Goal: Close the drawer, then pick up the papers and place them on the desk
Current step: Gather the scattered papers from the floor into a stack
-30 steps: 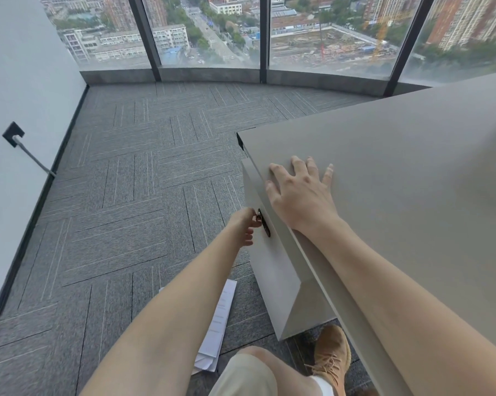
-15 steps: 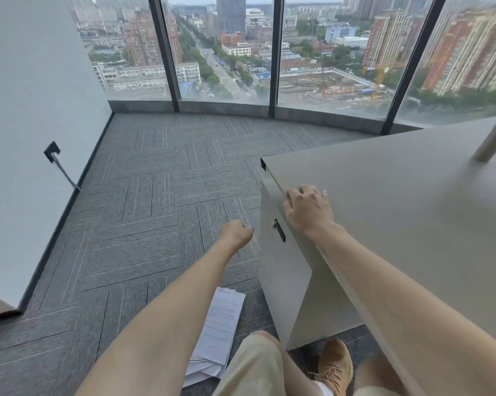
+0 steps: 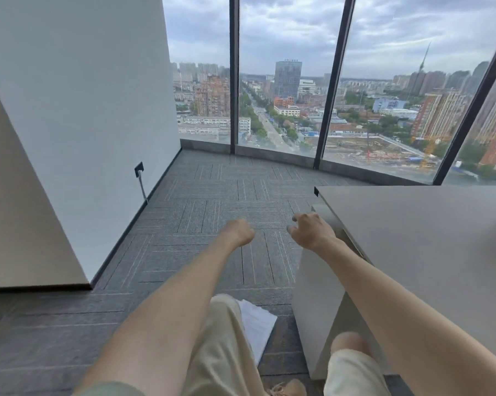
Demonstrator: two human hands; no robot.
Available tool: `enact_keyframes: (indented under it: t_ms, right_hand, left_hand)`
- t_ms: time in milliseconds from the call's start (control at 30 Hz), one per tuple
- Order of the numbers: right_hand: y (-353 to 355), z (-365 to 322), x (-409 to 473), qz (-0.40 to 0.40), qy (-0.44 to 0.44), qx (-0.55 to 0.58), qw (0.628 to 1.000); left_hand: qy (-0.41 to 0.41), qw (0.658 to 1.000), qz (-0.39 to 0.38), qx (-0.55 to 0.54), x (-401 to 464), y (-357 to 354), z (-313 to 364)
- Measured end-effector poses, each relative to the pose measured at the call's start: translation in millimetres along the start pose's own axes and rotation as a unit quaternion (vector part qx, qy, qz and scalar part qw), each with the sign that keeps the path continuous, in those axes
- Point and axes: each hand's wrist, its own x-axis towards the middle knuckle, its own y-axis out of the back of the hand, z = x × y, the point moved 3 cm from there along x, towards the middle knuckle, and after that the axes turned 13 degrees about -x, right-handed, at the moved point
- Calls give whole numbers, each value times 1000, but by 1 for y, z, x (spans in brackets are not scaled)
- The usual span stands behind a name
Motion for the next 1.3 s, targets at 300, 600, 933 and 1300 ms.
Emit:
enact_keyframes:
  t_ms: [300, 600, 933, 1300]
  right_hand:
    - [-23, -39, 0, -54, 51, 22, 997]
    - [-146, -66, 83, -174, 64, 36, 982]
    - [-340, -78, 191, -215, 25, 138, 966]
    - [-552, -59, 224, -360, -100, 154, 915]
  left_hand:
    - [45, 998, 35, -3, -16, 22, -51]
    - [152, 988, 9, -17, 45, -15, -145]
    - [241, 962, 12, -126, 167, -115, -279]
    - [362, 921, -61, -133, 241, -236, -427]
